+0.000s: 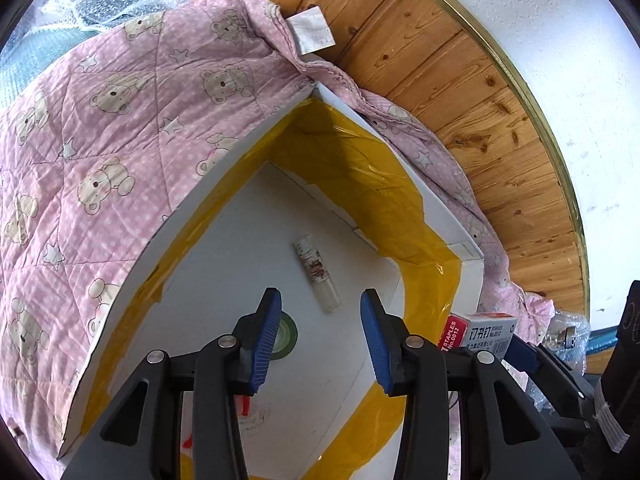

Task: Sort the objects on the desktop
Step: 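Open the left gripper to drop the lighter in the box while the right gripper releases the staples box, then withdraw both grippers from the white box back toward the remaining items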

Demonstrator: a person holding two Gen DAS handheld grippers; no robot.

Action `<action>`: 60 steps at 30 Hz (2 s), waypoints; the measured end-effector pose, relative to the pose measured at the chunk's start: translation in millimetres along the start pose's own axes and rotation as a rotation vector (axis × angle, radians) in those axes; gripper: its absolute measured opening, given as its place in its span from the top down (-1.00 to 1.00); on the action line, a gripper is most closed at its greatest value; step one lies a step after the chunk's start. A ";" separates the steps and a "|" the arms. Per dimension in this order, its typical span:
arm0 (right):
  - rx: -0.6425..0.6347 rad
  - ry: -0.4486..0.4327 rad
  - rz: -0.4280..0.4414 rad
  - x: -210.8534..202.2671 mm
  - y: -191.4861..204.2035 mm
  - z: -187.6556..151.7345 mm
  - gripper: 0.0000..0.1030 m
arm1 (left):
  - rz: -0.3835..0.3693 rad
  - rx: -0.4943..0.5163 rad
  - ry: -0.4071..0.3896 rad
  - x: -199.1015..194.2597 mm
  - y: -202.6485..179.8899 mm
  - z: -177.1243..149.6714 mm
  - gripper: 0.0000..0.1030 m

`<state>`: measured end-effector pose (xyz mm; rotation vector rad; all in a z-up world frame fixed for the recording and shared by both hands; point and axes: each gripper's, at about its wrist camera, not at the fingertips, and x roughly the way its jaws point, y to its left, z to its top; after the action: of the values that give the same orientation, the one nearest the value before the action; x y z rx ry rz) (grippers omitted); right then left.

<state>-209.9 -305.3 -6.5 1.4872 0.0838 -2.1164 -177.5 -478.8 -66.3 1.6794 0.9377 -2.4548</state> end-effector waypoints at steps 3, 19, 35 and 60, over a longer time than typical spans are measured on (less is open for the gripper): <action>0.004 0.007 0.030 0.7 1.3 -2.1 -0.44 | -0.006 -0.006 0.002 -1.9 1.1 0.5 0.17; 0.029 0.014 0.076 -2.2 0.4 -9.3 -0.78 | -0.024 -0.007 0.004 -6.4 -0.6 -1.8 0.14; 0.026 0.012 0.092 -28.7 5.7 -36.5 -0.78 | -0.027 0.028 -0.019 -33.3 -17.2 -23.7 0.14; 0.038 -0.052 0.123 -93.2 3.1 -98.8 -0.78 | -0.024 0.117 -0.058 -88.6 -61.1 -94.0 0.14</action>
<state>-101.9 -236.4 38.7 1.4204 -0.0654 -2.0664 -82.2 -410.2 15.1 1.6291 0.8285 -2.6063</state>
